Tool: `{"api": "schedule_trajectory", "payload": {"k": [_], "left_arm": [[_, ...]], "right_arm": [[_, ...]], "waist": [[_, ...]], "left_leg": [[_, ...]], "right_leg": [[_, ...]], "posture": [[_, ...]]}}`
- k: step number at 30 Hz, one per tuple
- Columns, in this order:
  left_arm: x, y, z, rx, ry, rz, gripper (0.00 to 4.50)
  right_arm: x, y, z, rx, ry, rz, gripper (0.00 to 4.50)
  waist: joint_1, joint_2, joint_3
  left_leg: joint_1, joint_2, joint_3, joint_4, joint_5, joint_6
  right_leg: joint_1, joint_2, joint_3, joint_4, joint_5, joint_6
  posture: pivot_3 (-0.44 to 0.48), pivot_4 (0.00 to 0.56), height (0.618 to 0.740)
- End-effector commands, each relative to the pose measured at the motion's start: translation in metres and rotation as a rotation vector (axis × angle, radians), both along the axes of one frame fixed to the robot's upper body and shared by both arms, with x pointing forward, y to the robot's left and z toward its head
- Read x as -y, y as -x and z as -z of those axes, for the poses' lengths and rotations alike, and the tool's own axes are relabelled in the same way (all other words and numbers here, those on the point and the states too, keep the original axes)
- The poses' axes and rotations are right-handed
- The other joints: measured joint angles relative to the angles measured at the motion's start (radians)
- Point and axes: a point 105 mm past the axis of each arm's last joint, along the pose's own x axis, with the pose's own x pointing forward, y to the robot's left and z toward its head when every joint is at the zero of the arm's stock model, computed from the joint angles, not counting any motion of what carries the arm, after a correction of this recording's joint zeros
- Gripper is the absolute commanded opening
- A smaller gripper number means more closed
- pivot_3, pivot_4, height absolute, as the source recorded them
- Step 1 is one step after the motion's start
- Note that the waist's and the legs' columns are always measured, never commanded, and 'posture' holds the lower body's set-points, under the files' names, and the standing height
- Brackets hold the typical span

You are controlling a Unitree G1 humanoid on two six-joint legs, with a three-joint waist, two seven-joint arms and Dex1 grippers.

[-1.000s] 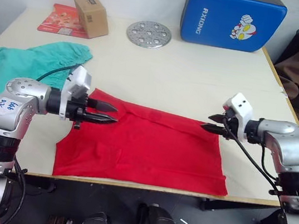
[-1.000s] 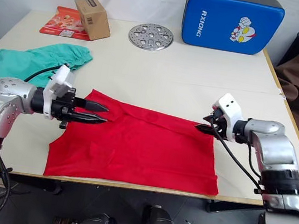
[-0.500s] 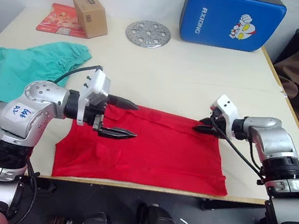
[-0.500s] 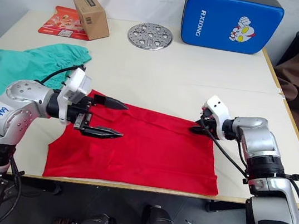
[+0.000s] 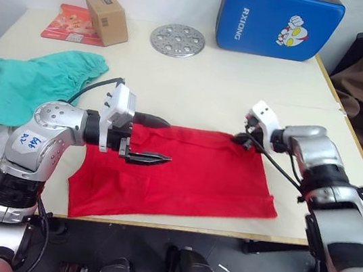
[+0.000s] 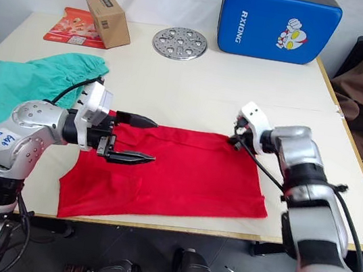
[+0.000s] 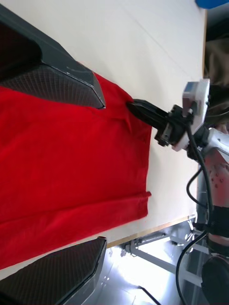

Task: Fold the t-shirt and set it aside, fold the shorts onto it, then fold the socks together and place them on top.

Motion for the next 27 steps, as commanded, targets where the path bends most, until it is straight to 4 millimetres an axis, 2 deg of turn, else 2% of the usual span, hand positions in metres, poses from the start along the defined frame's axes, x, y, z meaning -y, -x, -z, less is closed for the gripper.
{"api": "schedule_trajectory", "payload": {"k": [1, 4, 7, 10, 14, 15, 17, 20, 21, 24, 27], "left_arm": [[0.000, -0.007, -0.014, 0.076, 0.026, -0.033, 4.50], [-0.002, -0.012, -0.018, 0.087, 0.040, -0.055, 4.50], [-0.004, -0.016, -0.021, 0.085, 0.058, -0.072, 4.50], [-0.006, -0.020, -0.020, 0.078, 0.063, -0.086, 4.50], [-0.014, -0.035, -0.014, 0.074, 0.038, -0.122, 4.50], [-0.017, -0.041, -0.012, 0.075, 0.021, -0.135, 4.50], [-0.028, -0.056, -0.010, 0.070, -0.012, -0.168, 4.50], [-0.055, -0.094, -0.006, 0.071, -0.112, -0.265, 4.50], [-0.061, -0.104, -0.006, 0.070, -0.139, -0.296, 4.50], [-0.070, -0.122, -0.006, 0.076, -0.195, -0.367, 4.50], [-0.074, -0.135, -0.002, 0.090, -0.265, -0.443, 4.50]], "right_arm": [[0.000, -0.021, -0.015, 0.155, 0.070, 0.085, 0.02], [0.001, -0.027, -0.015, 0.211, 0.134, 0.115, 0.02], [0.001, -0.027, -0.015, 0.198, 0.094, 0.127, 0.02], [0.002, -0.025, -0.024, 0.181, -0.017, 0.132, 0.62], [0.013, -0.011, -0.041, 0.168, -0.174, 0.107, 1.98], [0.017, -0.002, -0.044, 0.158, -0.210, 0.113, 2.29], [0.028, 0.032, -0.050, 0.134, -0.273, 0.143, 3.04], [0.043, 0.113, -0.043, 0.017, -0.339, 0.219, 3.97], [0.046, 0.135, -0.038, -0.020, -0.348, 0.256, 4.34], [0.051, 0.173, -0.025, -0.078, -0.366, 0.336, 4.43], [0.055, 0.196, -0.008, -0.088, -0.435, 0.421, 4.43]], "waist": [[0.002, 0.000, 0.000], [0.005, 0.001, 0.000], [0.007, 0.001, 0.000], [0.008, 0.001, 0.001], [0.008, 0.003, 0.002], [0.010, 0.003, 0.002], [0.020, 0.003, 0.002], [0.040, 0.004, 0.002], [0.041, 0.005, 0.003], [0.033, 0.005, 0.003], [0.028, 0.001, 0.001]], "left_leg": [[0.000, 0.000, 0.000, 0.000, 0.000, 0.000], [-0.001, 0.000, 0.000, 0.001, 0.000, 0.000], [-0.002, 0.000, 0.000, 0.000, 0.000, 0.001], [-0.002, 0.000, 0.000, 0.001, 0.000, 0.002], [-0.002, 0.000, 0.000, 0.001, 0.000, 0.002], [-0.002, 0.000, -0.001, 0.000, 0.000, 0.002], [-0.002, 0.000, -0.002, -0.001, 0.000, 0.001], [-0.007, 0.000, -0.010, -0.001, -0.001, 0.001], [-0.007, 0.000, -0.011, 0.000, -0.001, 0.000], [-0.011, -0.001, -0.012, 0.001, -0.002, 0.004], [-0.015, -0.002, -0.013, 0.001, -0.005, 0.011]], "right_leg": [[0.000, 0.000, 0.000, 0.000, 0.000, 0.000], [-0.001, -0.001, 0.000, -0.001, 0.000, 0.000], [-0.001, -0.001, 0.000, -0.002, 0.000, 0.000], [0.000, -0.001, 0.000, -0.001, 0.000, 0.000], [0.000, -0.001, 0.000, -0.001, 0.000, 0.000], [0.000, -0.001, -0.001, -0.001, 0.000, 0.000], [-0.001, -0.001, -0.002, -0.002, 0.000, 0.000], [-0.002, 0.000, -0.007, -0.005, 0.000, 0.001], [-0.002, 0.000, -0.007, -0.006, 0.000, 0.001], [-0.002, -0.001, -0.008, -0.008, 0.002, 0.004], [0.001, -0.001, -0.009, -0.013, 0.003, 0.009]], "posture": [[0.000, 0.150, 0.740], [0.000, 0.150, 0.740], [0.000, 0.150, 0.740], [0.000, 0.150, 0.740], [0.000, 0.150, 0.740], [0.000, 0.150, 0.740], [0.000, 0.150, 0.740], [0.000, 0.150, 0.740], [0.000, 0.150, 0.740], [0.000, 0.150, 0.740], [0.000, 0.150, 0.740]]}}
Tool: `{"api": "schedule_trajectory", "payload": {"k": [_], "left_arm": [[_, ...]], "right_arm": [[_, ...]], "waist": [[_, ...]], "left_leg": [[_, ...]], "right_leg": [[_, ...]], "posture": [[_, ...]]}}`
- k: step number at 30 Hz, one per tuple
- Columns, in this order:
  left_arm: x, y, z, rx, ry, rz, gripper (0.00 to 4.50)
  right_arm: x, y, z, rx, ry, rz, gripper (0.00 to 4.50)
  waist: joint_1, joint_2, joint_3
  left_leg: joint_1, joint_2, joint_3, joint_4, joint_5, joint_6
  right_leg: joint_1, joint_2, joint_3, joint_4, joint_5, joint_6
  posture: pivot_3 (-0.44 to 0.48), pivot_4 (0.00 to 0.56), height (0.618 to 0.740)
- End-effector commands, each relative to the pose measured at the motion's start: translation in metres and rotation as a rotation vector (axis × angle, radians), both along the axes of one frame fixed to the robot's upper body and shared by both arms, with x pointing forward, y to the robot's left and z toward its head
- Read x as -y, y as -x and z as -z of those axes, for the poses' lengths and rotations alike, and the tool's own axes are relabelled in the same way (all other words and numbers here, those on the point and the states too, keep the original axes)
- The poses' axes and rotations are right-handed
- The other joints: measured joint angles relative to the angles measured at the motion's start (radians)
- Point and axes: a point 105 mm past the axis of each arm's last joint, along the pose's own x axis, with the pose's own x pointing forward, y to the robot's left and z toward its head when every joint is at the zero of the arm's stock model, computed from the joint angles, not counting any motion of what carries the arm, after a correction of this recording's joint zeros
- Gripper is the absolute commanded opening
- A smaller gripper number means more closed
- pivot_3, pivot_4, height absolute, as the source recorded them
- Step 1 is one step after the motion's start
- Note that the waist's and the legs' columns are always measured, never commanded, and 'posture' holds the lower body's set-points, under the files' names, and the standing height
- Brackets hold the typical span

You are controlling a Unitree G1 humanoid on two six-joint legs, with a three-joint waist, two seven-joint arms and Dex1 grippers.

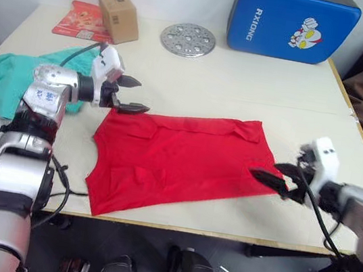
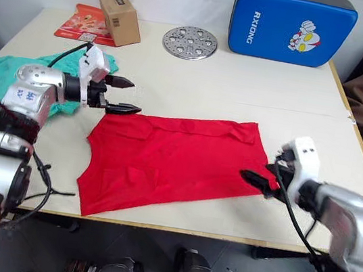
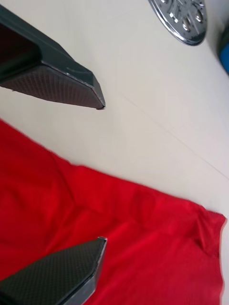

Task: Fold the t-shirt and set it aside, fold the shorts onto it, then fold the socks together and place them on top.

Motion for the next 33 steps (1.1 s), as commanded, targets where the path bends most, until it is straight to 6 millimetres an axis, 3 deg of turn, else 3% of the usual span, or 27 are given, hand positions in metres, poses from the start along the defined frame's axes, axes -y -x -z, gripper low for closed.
{"api": "schedule_trajectory", "payload": {"k": [1, 4, 6, 15, 18, 22, 30, 32, 33], "left_arm": [[-0.008, -0.010, 0.006, 0.021, -0.084, -0.081, 4.50], [-0.006, -0.017, 0.015, 0.018, -0.156, -0.126, 4.50], [-0.007, -0.021, 0.020, 0.023, -0.186, -0.165, 4.50], [-0.011, -0.026, 0.050, -0.002, -0.296, -0.253, 4.50], [-0.016, -0.025, 0.055, -0.023, -0.292, -0.268, 3.89], [-0.024, -0.021, 0.061, -0.052, -0.292, -0.276, 2.66], [-0.036, -0.013, 0.068, -0.107, -0.263, -0.263, 0.06], [-0.039, -0.009, 0.073, -0.132, -0.261, -0.249, 0.00], [-0.041, -0.006, 0.076, -0.147, -0.260, -0.241, 0.00]], "right_arm": [[-0.003, 0.025, 0.016, -0.015, -0.062, 0.070, 4.43], [-0.008, 0.038, 0.036, -0.064, -0.119, 0.142, 4.43], [-0.010, 0.036, 0.040, -0.069, -0.156, 0.190, 4.43], [-0.015, -0.003, 0.052, -0.128, -0.345, 0.367, 4.43], [-0.018, -0.009, 0.059, -0.169, -0.350, 0.384, 4.50], [-0.021, -0.013, 0.065, -0.203, -0.350, 0.393, 3.57], [-0.021, -0.018, 0.059, -0.190, -0.310, 0.367, 0.67], [-0.021, -0.019, 0.057, -0.181, -0.293, 0.343, 0.02], [-0.020, -0.020, 0.055, -0.175, -0.278, 0.330, 0.02]], "waist": [[-0.005, 0.000, 0.000], [0.000, 0.000, 0.000], [-0.003, 0.000, 0.001], [-0.004, 0.000, 0.001], [-0.005, 0.000, 0.000], [-0.007, -0.002, 0.000], [-0.025, -0.003, -0.001], [-0.026, -0.003, -0.001], [-0.027, -0.003, -0.001]], "left_leg": [[0.000, 0.000, 0.001, 0.000, -0.002, 0.004], [0.001, 0.000, 0.001, 0.000, 0.001, -0.002], [0.001, 0.000, 0.002, 0.000, 0.002, -0.004], [0.002, -0.001, 0.004, 0.001, 0.004, -0.007], [0.004, 0.000, 0.004, 0.001, 0.005, -0.009], [0.011, 0.000, 0.005, 0.001, 0.005, -0.008], [0.013, 0.000, 0.006, -0.001, 0.005, -0.010], [0.013, 0.000, 0.006, -0.001, 0.006, -0.010], [0.013, 0.000, 0.007, -0.002, 0.006, -0.010]], "right_leg": [[0.000, 0.000, 0.000, -0.001, -0.001, 0.003], [-0.002, 0.000, 0.001, 0.002, 0.000, 0.000], [-0.004, 0.000, 0.002, 0.004, 0.000, -0.001], [-0.004, 0.000, 0.003, 0.009, -0.001, -0.006], [-0.004, 0.000, 0.003, 0.010, -0.001, -0.007], [-0.001, 0.000, 0.004, 0.010, -0.001, -0.007], [0.000, 0.000, 0.005, 0.011, -0.002, -0.007], [0.000, 0.000, 0.005, 0.012, -0.002, -0.007], [0.000, 0.000, 0.005, 0.012, -0.002, -0.007]], "posture": [[0.000, 0.150, 0.740], [0.000, 0.150, 0.740], [0.000, 0.150, 0.740], [0.000, 0.150, 0.740], [0.000, 0.150, 0.740], [0.000, 0.150, 0.740], [0.000, 0.150, 0.740], [0.000, 0.150, 0.740], [0.000, 0.150, 0.740]]}}
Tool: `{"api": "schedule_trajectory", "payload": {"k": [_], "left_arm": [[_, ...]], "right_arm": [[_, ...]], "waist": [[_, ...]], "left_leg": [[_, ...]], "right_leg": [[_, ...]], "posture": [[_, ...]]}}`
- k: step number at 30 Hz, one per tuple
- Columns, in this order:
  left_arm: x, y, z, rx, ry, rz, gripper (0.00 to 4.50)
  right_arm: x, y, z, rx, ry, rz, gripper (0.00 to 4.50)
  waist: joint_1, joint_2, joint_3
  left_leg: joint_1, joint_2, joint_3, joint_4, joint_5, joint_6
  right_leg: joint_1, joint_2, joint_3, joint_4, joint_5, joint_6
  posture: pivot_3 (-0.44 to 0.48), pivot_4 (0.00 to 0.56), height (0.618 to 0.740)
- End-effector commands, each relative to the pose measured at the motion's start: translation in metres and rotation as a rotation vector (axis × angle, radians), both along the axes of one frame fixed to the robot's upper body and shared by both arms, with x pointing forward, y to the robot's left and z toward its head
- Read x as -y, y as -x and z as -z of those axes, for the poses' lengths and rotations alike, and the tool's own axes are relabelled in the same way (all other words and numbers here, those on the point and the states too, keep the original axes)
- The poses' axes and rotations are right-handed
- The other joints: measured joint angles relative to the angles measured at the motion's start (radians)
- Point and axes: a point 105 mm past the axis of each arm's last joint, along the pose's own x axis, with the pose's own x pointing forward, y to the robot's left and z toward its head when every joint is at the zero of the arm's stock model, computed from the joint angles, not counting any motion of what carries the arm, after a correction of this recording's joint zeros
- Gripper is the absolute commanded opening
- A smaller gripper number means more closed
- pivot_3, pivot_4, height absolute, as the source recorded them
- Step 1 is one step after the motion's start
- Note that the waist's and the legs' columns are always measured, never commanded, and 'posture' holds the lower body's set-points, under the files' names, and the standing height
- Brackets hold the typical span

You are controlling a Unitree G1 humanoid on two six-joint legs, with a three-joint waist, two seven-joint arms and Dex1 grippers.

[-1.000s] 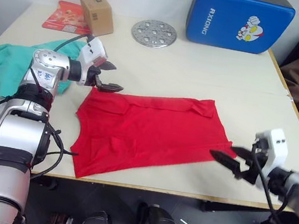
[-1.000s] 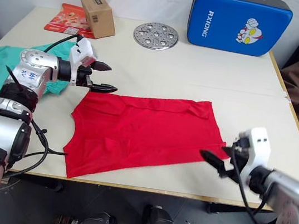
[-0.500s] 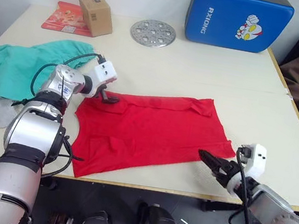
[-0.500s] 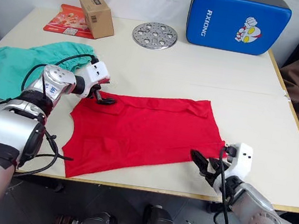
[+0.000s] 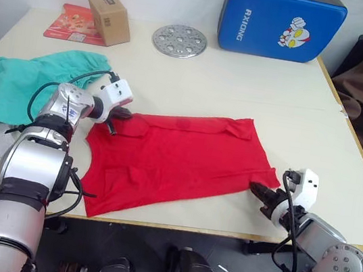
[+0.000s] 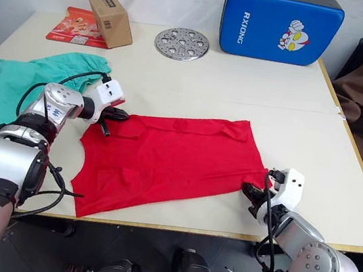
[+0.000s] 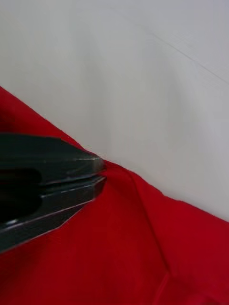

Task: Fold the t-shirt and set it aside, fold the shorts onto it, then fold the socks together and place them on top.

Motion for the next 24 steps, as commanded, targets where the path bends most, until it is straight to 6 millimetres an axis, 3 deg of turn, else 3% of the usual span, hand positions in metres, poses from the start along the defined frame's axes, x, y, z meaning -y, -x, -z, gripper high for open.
{"api": "schedule_trajectory", "payload": {"k": [1, 11, 15, 20, 24], "left_arm": [[-0.013, 0.009, 0.009, -0.054, 0.007, 0.003, 0.00], [-0.034, 0.035, 0.028, -0.169, 0.066, 0.045, 0.00], [-0.038, 0.045, 0.034, -0.208, 0.094, 0.072, 0.00], [-0.038, 0.053, 0.033, -0.230, 0.218, 0.055, 0.00], [-0.026, 0.072, 0.030, -0.228, 0.324, 0.053, 0.00]], "right_arm": [[-0.003, -0.002, -0.004, 0.011, 0.036, -0.054, 0.02], [0.005, -0.022, -0.006, 0.025, 0.090, -0.087, 0.02], [0.010, -0.033, -0.005, 0.043, 0.210, -0.162, 0.02], [0.027, -0.069, -0.017, 0.098, 0.329, -0.187, 0.02], [0.030, -0.110, -0.034, 0.155, 0.381, -0.202, 0.02]], "waist": [[-0.001, 0.000, 0.000], [-0.006, 0.000, 0.000], [-0.007, 0.000, 0.000], [-0.015, 0.000, -0.001], [-0.026, 0.001, 0.000]], "left_leg": [[0.000, 0.000, 0.000, 0.000, 0.000, 0.000], [0.001, 0.000, 0.003, -0.001, 0.000, 0.000], [0.001, 0.000, 0.005, -0.001, 0.000, 0.000], [0.002, 0.000, 0.007, -0.001, 0.000, 0.001], [0.002, 0.000, 0.009, -0.001, 0.000, 0.001]], "right_leg": [[0.000, 0.000, 0.000, 0.000, 0.000, 0.000], [0.000, 0.000, 0.003, 0.001, 0.000, 0.000], [0.001, 0.000, 0.004, 0.001, 0.000, 0.000], [0.003, 0.000, 0.006, 0.001, -0.003, 0.005], [0.002, 0.000, 0.007, 0.003, -0.001, 0.001]], "posture": [[0.000, 0.150, 0.740], [0.000, 0.150, 0.740], [0.000, 0.150, 0.740], [0.000, 0.150, 0.740], [0.000, 0.150, 0.740]]}}
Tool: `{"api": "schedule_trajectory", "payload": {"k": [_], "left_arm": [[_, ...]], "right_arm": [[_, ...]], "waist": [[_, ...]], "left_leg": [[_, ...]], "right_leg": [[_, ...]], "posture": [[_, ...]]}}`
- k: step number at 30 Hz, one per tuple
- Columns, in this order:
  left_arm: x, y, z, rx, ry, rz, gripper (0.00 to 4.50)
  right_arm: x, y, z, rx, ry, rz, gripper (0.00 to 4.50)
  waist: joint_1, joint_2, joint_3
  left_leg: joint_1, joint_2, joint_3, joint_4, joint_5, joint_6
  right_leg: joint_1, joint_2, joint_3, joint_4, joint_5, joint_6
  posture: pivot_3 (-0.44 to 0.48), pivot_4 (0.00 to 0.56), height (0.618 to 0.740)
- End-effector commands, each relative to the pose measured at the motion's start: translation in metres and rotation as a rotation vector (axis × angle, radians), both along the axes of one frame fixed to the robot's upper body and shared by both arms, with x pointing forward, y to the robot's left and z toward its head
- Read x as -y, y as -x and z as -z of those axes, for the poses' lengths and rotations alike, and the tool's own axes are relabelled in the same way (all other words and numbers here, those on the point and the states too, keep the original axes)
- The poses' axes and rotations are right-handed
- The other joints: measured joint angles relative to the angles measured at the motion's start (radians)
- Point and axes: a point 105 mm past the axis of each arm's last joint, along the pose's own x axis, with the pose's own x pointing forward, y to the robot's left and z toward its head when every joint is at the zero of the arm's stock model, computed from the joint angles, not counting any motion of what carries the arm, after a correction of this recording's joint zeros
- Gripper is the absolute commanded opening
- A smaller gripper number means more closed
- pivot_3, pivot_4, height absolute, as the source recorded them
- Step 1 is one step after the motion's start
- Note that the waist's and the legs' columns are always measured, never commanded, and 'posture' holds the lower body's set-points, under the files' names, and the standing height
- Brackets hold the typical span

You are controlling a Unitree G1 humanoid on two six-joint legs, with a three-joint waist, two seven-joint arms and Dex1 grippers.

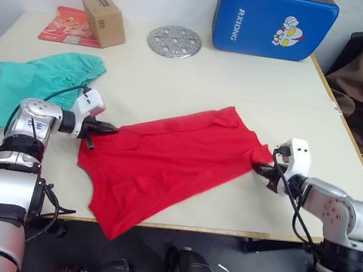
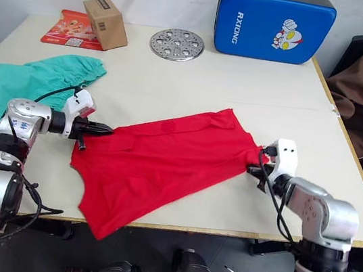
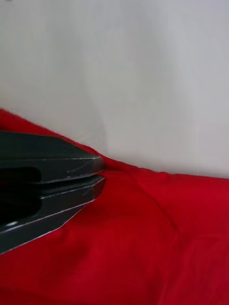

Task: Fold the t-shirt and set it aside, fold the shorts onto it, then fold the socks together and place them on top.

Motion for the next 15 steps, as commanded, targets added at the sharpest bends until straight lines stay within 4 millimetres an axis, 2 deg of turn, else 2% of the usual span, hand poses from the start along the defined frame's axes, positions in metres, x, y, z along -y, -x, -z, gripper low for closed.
{"api": "schedule_trajectory", "payload": {"k": [1, 4, 8, 12, 15], "left_arm": [[0.011, 0.019, 0.005, -0.058, 0.068, -0.008, 0.00], [0.024, 0.038, 0.004, -0.048, 0.136, -0.069, 0.00], [0.037, 0.054, 0.004, -0.024, 0.212, -0.184, 0.00], [0.051, 0.067, 0.006, -0.025, 0.245, -0.223, 0.00], [0.050, 0.068, 0.009, -0.044, 0.248, -0.277, 0.00]], "right_arm": [[0.009, -0.024, -0.010, 0.060, 0.055, 0.011, 0.02], [0.002, -0.052, -0.015, 0.082, 0.059, 0.007, 0.02], [-0.009, -0.072, -0.017, 0.100, 0.085, -0.019, 0.02], [-0.011, -0.082, -0.022, 0.120, 0.087, -0.017, 0.02], [-0.011, -0.084, -0.033, 0.159, 0.067, -0.034, 0.02]], "waist": [[0.001, 0.000, 0.000], [-0.002, 0.002, 0.001], [0.001, 0.002, 0.001], [0.004, 0.002, 0.001], [0.006, 0.002, 0.001]], "left_leg": [[0.000, 0.000, -0.001, 0.000, 0.000, 0.000], [0.001, 0.001, -0.001, 0.000, 0.001, -0.001], [0.001, 0.001, -0.002, 0.001, 0.001, -0.001], [0.001, 0.000, -0.003, 0.001, 0.000, 0.000], [0.000, 0.000, -0.003, 0.001, 0.000, 0.000]], "right_leg": [[-0.001, 0.000, 0.000, 0.000, 0.000, 0.000], [-0.002, 0.001, 0.000, 0.000, 0.000, -0.001], [-0.002, 0.000, 0.000, -0.001, 0.000, -0.001], [-0.002, 0.000, 0.000, -0.002, 0.001, -0.001], [-0.002, 0.000, 0.000, -0.003, 0.001, -0.001]], "posture": [[0.000, 0.150, 0.740], [0.000, 0.150, 0.740], [0.000, 0.150, 0.740], [0.000, 0.150, 0.740], [0.000, 0.150, 0.740]]}}
